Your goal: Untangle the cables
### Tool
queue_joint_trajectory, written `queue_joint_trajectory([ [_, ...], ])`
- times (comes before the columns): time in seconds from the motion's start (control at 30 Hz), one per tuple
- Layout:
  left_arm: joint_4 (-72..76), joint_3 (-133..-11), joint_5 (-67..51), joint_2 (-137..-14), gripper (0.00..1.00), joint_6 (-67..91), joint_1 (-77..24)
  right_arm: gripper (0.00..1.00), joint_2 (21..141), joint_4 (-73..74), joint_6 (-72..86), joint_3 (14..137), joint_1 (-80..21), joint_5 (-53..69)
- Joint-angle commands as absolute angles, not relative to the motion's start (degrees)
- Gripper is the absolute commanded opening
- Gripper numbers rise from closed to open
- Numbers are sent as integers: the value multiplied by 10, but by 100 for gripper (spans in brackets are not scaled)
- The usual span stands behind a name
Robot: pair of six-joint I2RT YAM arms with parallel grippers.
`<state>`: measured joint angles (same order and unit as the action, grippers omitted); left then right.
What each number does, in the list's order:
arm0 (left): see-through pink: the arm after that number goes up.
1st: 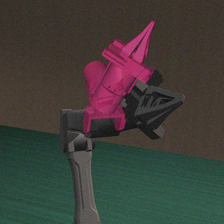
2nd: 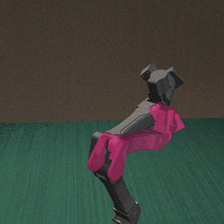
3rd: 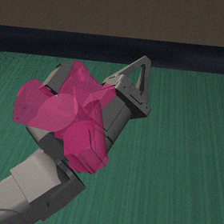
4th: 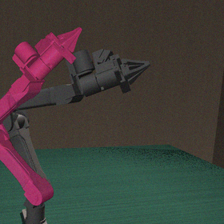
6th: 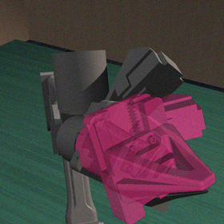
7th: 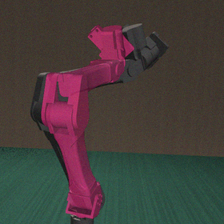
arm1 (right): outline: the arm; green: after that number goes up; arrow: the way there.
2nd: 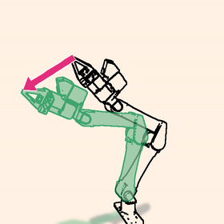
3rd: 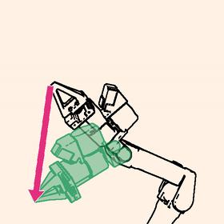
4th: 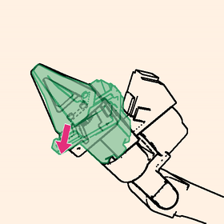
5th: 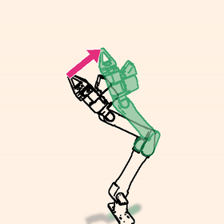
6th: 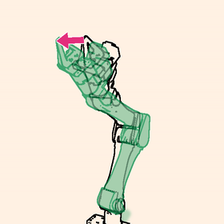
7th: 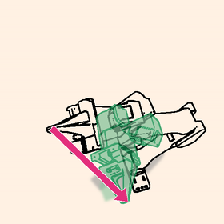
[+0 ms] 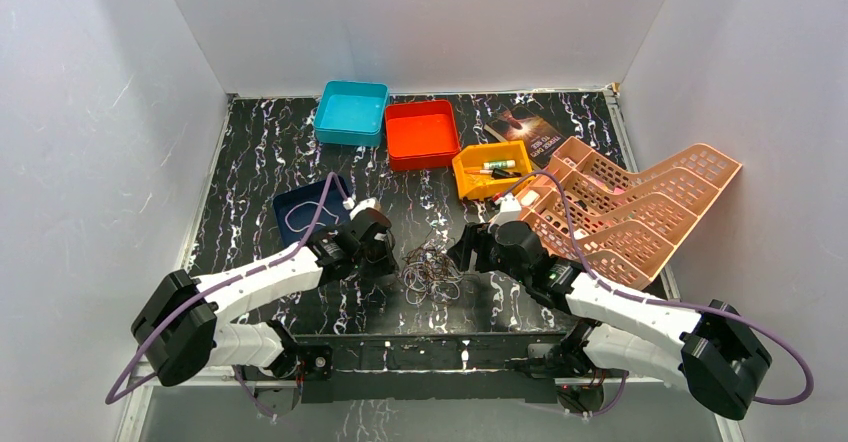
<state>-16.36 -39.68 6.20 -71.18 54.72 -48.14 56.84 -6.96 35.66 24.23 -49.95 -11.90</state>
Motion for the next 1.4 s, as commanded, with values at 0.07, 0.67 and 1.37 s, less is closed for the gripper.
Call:
queue_joint_trajectory([
  [0.07, -164, -399, 83, -705, 3, 528, -484, 78, 564, -83, 360, 269, -503, -128],
  [0.67, -194, -425, 99, -720, 22, 494, -483, 78, 561, -88, 360, 266, -502, -128],
  [1.37, -176, -445, 77, -733, 0, 483, -483, 78, 537, -79, 361, 258, -502, -132],
])
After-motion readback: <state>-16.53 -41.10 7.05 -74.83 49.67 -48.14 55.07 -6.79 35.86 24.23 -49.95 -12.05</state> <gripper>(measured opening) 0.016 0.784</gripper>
